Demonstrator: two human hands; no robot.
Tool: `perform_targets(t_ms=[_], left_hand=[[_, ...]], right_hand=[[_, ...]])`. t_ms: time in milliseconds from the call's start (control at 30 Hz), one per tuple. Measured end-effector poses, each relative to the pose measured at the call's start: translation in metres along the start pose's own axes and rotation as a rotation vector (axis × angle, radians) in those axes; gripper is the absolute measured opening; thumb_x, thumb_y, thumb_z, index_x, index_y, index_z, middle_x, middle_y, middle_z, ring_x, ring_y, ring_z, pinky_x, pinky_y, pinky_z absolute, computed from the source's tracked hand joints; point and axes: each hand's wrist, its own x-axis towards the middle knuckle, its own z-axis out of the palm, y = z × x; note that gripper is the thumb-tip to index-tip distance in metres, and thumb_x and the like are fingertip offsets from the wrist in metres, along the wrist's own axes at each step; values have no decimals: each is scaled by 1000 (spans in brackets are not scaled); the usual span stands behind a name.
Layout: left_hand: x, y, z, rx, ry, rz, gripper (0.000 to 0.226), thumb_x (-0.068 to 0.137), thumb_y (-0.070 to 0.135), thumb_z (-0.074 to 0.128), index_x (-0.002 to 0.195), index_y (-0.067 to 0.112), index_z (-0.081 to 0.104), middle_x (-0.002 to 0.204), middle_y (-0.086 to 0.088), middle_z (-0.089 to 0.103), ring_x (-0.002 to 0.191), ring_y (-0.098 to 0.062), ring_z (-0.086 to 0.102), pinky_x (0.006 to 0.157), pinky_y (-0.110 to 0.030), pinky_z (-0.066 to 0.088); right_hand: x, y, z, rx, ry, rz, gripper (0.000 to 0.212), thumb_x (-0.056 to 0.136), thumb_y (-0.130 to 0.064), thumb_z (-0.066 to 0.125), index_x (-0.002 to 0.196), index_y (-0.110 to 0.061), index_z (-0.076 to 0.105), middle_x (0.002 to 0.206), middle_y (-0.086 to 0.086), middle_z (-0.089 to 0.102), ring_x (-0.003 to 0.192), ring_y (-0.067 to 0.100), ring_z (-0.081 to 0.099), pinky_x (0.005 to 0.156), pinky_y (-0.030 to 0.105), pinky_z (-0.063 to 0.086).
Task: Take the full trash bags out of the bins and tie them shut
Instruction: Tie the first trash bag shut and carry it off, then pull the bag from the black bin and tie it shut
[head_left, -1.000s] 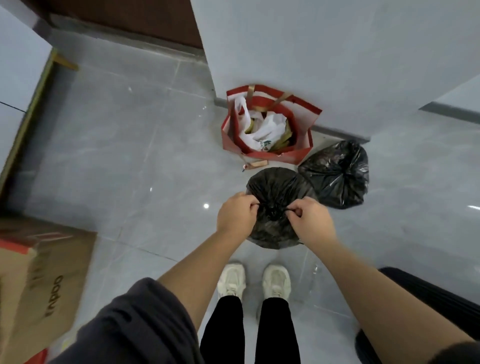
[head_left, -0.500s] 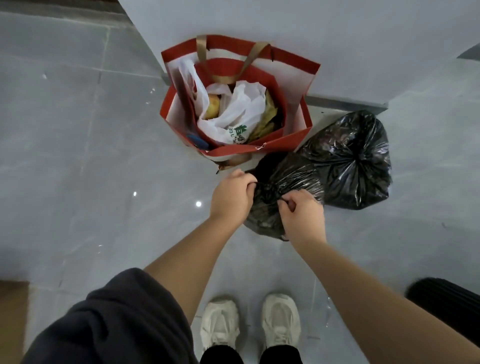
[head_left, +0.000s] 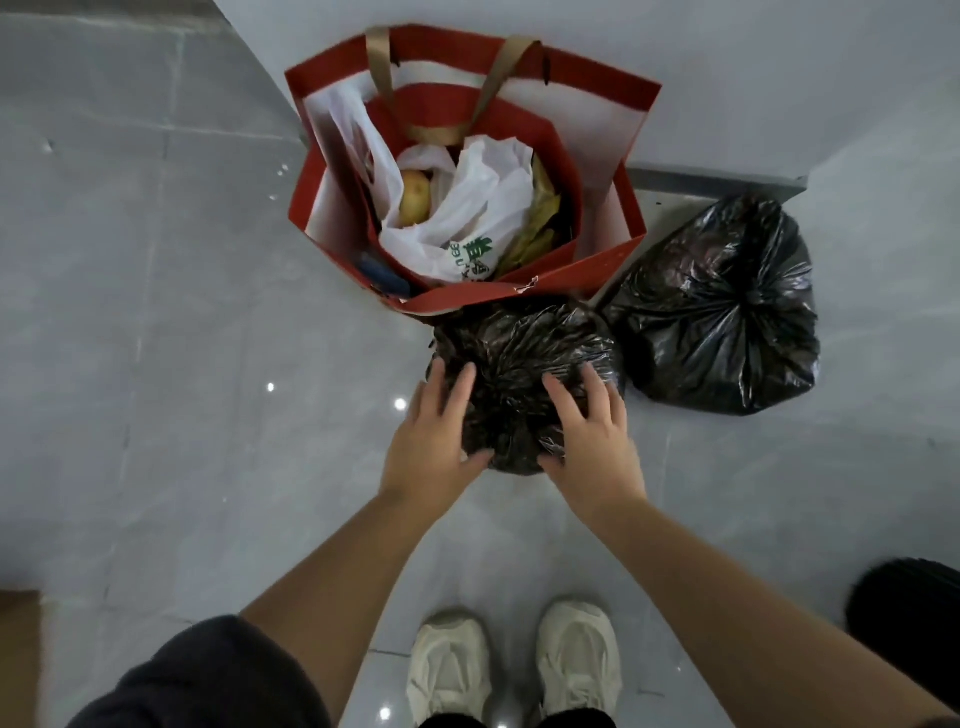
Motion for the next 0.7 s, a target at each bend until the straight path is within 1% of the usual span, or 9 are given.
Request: perform_targets(t_ms=[33,67,133,233,333,433,533,600,700], left_hand=[[2,2,6,56,-64,6,104,79,41,70,149,34,-6,160,-7,-5,145,-30,14,106,-43,41],[6,4,13,108,-106,14,107,79,42,71,148,35,-10,159,-8,-10,145,-32,13,105,-45,42],[20,8,27,160,-132,6,108,80,39,70,148,34,-13,159,-11,-13,145,-36,11,106,-47,40],[40,6,43,184,-117,-54,101,84,34,67,149,33,-11,158,-17,-7,144,-40,9,110,-49,33],[46,-1,48,183,-120,-66,99,84,34,66,149,33,-8,157,-20,-1,144,-42,11,111,-50,32],[37,-1,38,185,-145,-30,101,82,35,68,150,33,-6,157,-21,-3,143,-41,14,109,-50,34],[16,5,11,235,-182,12,98,83,41,67,150,32,-4,158,-21,-7,141,-41,20,106,-50,37],[-4,13,-16,306,-233,16,94,85,44,62,151,31,-4,158,-20,-9,141,-42,18,109,-50,32],[-45,27,-64,380,-273,1,91,89,41,60,150,31,-7,158,-16,-13,143,-42,11,114,-49,24]], right_hand=[[2,4,3,-56,-78,-7,94,82,-28,71,148,-39,6,158,5,-8,144,39,-1,108,49,34],[7,8,8,-95,-124,-16,101,81,-30,73,148,-41,-2,157,4,-19,144,41,-8,111,50,28],[19,11,18,-125,-152,-25,105,80,-30,74,147,-41,-6,156,3,-26,143,43,-12,112,48,27],[36,10,27,-78,-169,23,100,82,-23,72,149,-40,-1,157,2,-23,143,40,-13,107,47,35],[43,10,33,-65,-198,39,96,83,-22,71,149,-38,3,157,1,-23,143,39,-14,109,49,32],[35,9,27,-88,-196,26,98,82,-27,72,148,-40,2,157,1,-23,143,40,-13,110,53,30],[13,-2,1,-131,-182,8,98,82,-31,71,149,-40,1,157,0,-21,144,38,-11,111,56,29],[-9,-13,-22,-181,-201,-15,96,83,-31,70,149,-39,0,158,0,-20,145,37,-11,110,59,28],[-47,-33,-59,-254,-220,-61,95,84,-32,69,149,-38,-1,158,1,-20,145,36,-11,108,61,27]])
